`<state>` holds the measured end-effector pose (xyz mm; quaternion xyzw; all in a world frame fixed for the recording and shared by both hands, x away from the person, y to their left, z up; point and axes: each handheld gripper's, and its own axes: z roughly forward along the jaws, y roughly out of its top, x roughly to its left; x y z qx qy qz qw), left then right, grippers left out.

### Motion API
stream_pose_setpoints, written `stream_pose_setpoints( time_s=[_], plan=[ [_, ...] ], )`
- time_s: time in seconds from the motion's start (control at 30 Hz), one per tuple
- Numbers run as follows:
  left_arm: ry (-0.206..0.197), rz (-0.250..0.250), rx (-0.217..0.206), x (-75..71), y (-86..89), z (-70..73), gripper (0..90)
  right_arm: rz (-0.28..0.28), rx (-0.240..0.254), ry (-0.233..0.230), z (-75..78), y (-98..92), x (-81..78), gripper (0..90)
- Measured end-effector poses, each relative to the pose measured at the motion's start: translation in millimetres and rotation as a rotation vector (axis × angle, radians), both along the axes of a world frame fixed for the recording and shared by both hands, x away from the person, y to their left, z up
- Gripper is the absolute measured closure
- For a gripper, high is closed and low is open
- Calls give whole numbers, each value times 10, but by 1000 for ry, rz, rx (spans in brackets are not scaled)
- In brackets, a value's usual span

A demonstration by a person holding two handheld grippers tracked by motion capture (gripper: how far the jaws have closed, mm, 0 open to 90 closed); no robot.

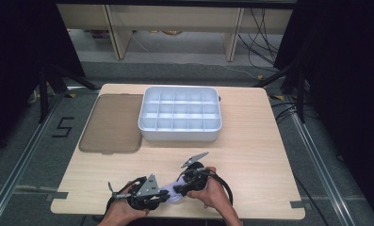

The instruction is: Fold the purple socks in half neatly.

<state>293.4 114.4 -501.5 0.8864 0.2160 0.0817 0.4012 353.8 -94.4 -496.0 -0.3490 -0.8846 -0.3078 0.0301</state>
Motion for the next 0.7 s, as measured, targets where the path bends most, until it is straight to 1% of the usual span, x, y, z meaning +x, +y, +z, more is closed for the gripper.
stream_pose_setpoints(
  time_s=[0.03,0.07,0.1,0.13,0.17,0.2,0.23,0.27,0.3,0.33,0.37,0.4,0.43,0.47,0.53,0.57,0.6,0.63,0.67,0.7],
  plan=[
    [-11,-8,19,15,9,-7,809,4,2,5,1,0,1,446],
    [-14,-22,24,19,11,-10,813,3,3,8,1,3,-3,455],
    [-6,-13,16,16,10,-17,814,3,2,8,1,7,-9,469],
    [-6,-15,31,20,22,-14,815,6,5,11,0,11,-14,484],
    [4,-5,14,15,16,-29,816,11,6,10,-4,11,-10,494],
    [6,-11,20,19,21,-27,817,9,10,20,-1,11,-12,506],
    [9,-6,20,19,22,-32,817,11,13,25,-2,9,-11,518],
    [17,3,-2,8,10,-41,817,13,18,33,-3,11,-12,531],
    [5,-12,25,25,27,-32,817,17,22,36,-6,11,-12,543],
    [16,0,7,17,18,-40,817,23,26,39,-9,11,-8,557],
    [5,-13,8,30,21,-39,817,31,33,39,-16,10,-1,569],
    [25,-9,11,31,30,-39,816,29,36,46,-17,8,2,580],
    [33,1,-7,31,26,-49,815,26,36,56,-15,9,-2,592],
    [18,-10,0,37,34,-42,814,30,40,62,-16,7,0,605],
    [21,-8,-2,36,33,-43,810,36,51,74,-23,8,1,639],
    [30,2,0,30,31,-45,806,38,56,77,-25,7,-1,654],
    [42,9,-28,16,17,-51,798,41,61,71,-27,5,-4,664],
    [45,2,-21,20,25,-42,787,39,61,69,-25,4,-12,670],
    [52,-8,-25,25,32,-40,762,42,66,60,-29,6,-13,675],
    [56,0,-41,11,32,-36,718,43,63,52,-28,5,-18,678]
  ],
)
